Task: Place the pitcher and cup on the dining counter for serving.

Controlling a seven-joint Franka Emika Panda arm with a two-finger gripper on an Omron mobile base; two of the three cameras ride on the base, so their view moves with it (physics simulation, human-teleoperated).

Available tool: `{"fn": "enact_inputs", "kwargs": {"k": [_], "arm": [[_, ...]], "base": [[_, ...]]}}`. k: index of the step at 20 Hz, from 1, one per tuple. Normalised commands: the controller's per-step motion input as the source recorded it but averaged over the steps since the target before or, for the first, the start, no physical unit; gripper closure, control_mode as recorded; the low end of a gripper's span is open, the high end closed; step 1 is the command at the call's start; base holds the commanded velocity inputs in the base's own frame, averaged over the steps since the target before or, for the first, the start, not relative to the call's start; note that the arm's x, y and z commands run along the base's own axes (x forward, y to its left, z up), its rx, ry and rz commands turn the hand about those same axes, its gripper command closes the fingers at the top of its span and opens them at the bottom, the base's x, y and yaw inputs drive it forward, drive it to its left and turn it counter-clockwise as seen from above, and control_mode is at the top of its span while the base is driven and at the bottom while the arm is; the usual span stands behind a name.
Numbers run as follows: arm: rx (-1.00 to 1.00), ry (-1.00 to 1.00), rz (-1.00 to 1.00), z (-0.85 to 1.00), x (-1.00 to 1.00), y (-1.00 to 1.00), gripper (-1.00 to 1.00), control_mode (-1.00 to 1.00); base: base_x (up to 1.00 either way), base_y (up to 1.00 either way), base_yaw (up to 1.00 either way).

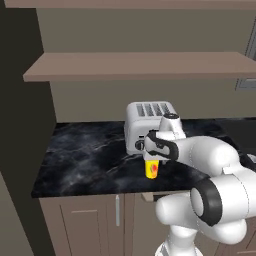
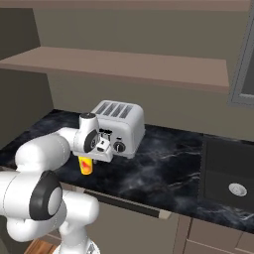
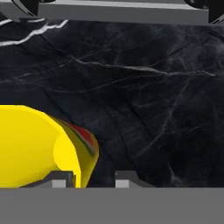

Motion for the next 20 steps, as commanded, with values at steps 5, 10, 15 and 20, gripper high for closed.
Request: {"fn": "enact_inputs", "kwargs": {"k": [5, 10, 15, 20], "arm": [[0.00, 0.00, 0.00, 0.00, 0.00, 0.00, 1.00, -1.00], [0.00, -0.03, 0.00, 0.04, -0.05, 0.00, 1.00, -1.00], [0.00, -0.17, 0.00, 0.27, -0.28, 0.00, 1.00, -1.00], [0.00, -0.23, 0.00, 0.49, -0.41, 0.00, 1.00, -1.00]], "base": [[0.00, 0.00, 0.00], [0.00, 0.00, 0.00], [0.00, 0.00, 0.00], [0.00, 0.00, 0.00]]}}
